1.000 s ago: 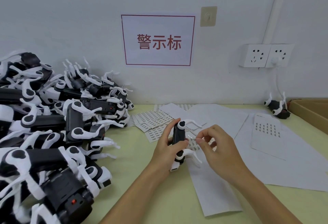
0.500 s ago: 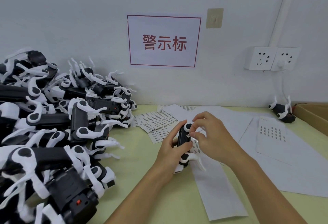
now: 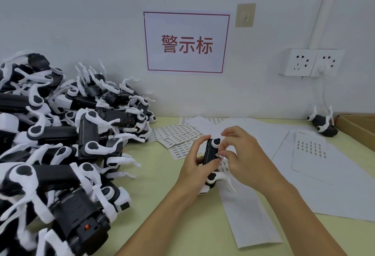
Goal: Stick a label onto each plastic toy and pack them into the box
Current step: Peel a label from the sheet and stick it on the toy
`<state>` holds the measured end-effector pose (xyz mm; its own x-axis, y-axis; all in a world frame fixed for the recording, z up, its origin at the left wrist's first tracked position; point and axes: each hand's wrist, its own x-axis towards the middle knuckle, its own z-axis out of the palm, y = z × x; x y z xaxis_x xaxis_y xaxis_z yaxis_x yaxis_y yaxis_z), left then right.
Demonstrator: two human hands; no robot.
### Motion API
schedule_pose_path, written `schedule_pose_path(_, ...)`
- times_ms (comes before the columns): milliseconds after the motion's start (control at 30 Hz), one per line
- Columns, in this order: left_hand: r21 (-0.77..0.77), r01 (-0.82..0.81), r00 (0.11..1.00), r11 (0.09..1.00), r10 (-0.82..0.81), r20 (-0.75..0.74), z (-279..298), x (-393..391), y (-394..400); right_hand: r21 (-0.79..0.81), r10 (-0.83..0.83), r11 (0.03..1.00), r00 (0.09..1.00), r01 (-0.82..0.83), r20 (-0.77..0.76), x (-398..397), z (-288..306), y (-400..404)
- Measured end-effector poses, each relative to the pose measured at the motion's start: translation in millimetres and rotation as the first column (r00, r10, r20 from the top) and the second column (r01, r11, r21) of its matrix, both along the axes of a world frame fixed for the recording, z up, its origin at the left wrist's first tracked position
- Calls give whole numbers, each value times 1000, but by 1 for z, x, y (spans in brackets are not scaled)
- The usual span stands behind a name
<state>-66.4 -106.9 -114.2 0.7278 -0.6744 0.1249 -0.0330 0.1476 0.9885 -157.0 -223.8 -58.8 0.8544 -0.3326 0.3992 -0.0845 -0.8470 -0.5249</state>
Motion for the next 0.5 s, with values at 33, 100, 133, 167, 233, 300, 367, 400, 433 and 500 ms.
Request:
schedule_pose_path(33, 1, 4, 1000, 1000, -4, -1, 0, 0, 0, -8, -2, 1000, 1000, 2, -1, 0, 1, 1)
schedule_pose_path(100, 4, 6, 1000, 1000, -6, -2, -1, 0, -1, -28, -8, 1000, 1000, 8, -7, -1, 1, 2)
schedule_pose_path(133, 4, 5, 1000, 1000, -5, -3, -1, 0, -1, -38, -13, 999, 1000, 13, -12, -1, 2, 3)
schedule_pose_path(167, 2, 2, 1000, 1000, -2, -4, -1, 0, -1, -50, -21, 999, 1000, 20, -19, -1, 2, 3)
schedule_pose_path(233, 2, -4, 1000, 1000, 4, -4, -1, 0, 0, -85, -43, 996, 999, 40, -33, -2, 2, 4)
schedule_pose_path(300, 4, -10, 1000, 1000, 10, -5, 0, -1, 0, -117, -61, 992, 997, 55, -42, -3, 2, 5)
schedule_pose_path(367, 9, -13, 1000, 1000, 13, -5, 1, -1, 0, -147, -73, 987, 997, 67, -40, -3, 2, 6)
schedule_pose_path(400, 10, -15, 1000, 1000, 15, -5, 1, -2, 0, -157, -78, 985, 996, 71, -36, -3, 2, 6)
schedule_pose_path(433, 10, -17, 1000, 1000, 17, -5, 2, -2, 0, -163, -80, 984, 996, 74, -32, -3, 2, 7)
schedule_pose_path(500, 12, -20, 1000, 1000, 20, -2, 2, -2, 0, -174, -81, 982, 997, 76, -22, -3, 1, 7)
